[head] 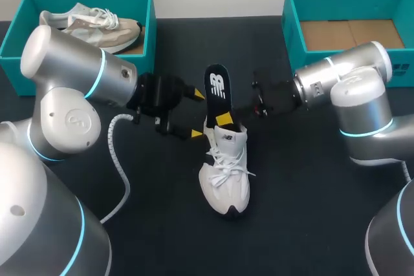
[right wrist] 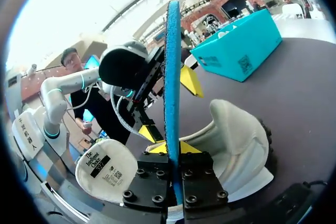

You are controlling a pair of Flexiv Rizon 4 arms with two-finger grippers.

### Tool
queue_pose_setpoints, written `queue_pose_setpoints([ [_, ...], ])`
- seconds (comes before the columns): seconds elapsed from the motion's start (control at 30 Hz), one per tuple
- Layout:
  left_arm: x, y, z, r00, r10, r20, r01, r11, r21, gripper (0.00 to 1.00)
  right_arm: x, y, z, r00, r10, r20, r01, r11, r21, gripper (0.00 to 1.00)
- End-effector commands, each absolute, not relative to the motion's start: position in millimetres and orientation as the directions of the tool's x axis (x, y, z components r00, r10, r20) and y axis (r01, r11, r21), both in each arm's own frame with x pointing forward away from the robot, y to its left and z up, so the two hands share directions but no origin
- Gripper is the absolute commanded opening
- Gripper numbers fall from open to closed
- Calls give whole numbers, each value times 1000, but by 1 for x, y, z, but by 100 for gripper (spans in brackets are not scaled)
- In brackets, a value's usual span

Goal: Take the shoe out of the shoebox, open the shoe tongue, remove and reinsert the insole, then place the shoe into the shoebox

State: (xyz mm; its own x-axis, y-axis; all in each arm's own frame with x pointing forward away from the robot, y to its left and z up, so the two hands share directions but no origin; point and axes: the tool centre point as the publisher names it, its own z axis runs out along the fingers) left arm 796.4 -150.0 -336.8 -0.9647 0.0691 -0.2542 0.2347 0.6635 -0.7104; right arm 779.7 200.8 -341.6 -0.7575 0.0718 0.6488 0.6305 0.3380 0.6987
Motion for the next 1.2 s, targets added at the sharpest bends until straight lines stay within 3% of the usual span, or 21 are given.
queue_pose_setpoints([
  [0.03,796,-151,-337,-965,69,-255,235,666,-708,100,770,200,-351,-730,72,679,654,361,665,0],
  [0.27,796,-151,-337,-965,69,-255,235,666,-708,100,751,199,-362,-684,81,725,695,377,613,0],
  [0.5,796,-151,-337,-965,69,-255,235,666,-708,100,756,199,-355,-708,97,699,678,370,635,0],
  [0.57,796,-151,-337,-965,69,-255,235,666,-708,100,760,199,-350,-721,100,685,666,372,647,16],
  [0.73,796,-151,-337,-965,69,-255,235,666,-708,100,768,201,-338,-750,97,655,637,376,673,23],
  [0.93,796,-151,-337,-965,69,-255,235,666,-708,100,777,201,-330,-770,100,631,615,383,690,25],
  [1.1,796,-151,-337,-965,69,-255,235,666,-708,100,789,199,-329,-777,93,623,602,400,691,17],
  [1.17,796,-151,-337,-965,69,-255,235,666,-708,100,791,199,-330,-770,91,632,606,415,678,9],
  [1.2,796,-151,-337,-965,69,-255,235,666,-708,100,792,199,-331,-767,91,636,608,419,674,0],
])
